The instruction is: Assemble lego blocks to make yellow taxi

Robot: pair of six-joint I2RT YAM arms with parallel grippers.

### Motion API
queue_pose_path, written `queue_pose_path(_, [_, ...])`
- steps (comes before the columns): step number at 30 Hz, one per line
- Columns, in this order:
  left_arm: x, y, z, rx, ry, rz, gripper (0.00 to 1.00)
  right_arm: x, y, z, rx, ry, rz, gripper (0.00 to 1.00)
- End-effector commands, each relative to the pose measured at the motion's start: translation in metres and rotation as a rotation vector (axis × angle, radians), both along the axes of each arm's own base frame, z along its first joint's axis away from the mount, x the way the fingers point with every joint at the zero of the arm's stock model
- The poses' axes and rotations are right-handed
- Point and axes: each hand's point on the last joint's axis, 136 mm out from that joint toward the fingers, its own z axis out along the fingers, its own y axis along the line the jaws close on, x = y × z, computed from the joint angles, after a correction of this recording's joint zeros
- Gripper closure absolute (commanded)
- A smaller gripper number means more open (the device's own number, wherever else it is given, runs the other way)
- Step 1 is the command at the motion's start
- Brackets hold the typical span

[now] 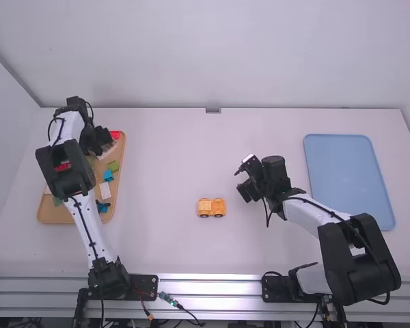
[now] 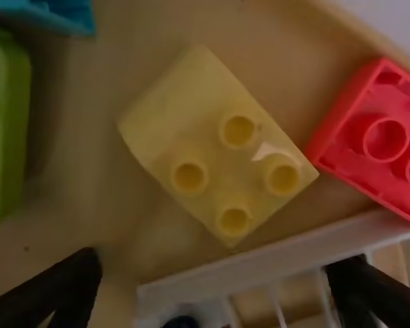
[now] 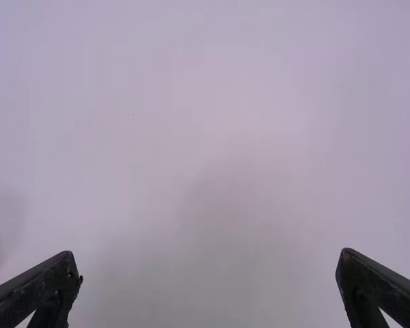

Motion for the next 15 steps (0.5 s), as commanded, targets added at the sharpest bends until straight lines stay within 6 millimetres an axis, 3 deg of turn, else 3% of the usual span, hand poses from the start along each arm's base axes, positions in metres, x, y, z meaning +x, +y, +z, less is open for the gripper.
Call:
queue_pose_path(1, [-0.001, -0.008, -0.006, -0.048, 0.006, -0.010, 0.14, -0.001, 0.000, 0.002, 0.007, -0.003, -0.002, 0.01])
queue_pose_path(4, [-0.002, -0.013, -0.002, -0.087, 0.001, -0.010, 0.00, -0.001, 0.000, 0.003, 0.007, -0.006, -0.002, 0.01])
queue_pose_path(12, [0.004, -0.014, 0.042, -0.087, -0.025, -0.001, 0.01, 0.003, 0.001, 0.007, 0.020, -0.025, -0.008, 0.01])
queue_pose_path(15, [0.013, -0.010, 0.062, -0.090, -0.075, 0.103, 0.01, 0.004, 0.002, 0.007, 0.021, -0.028, -0.008, 0.01])
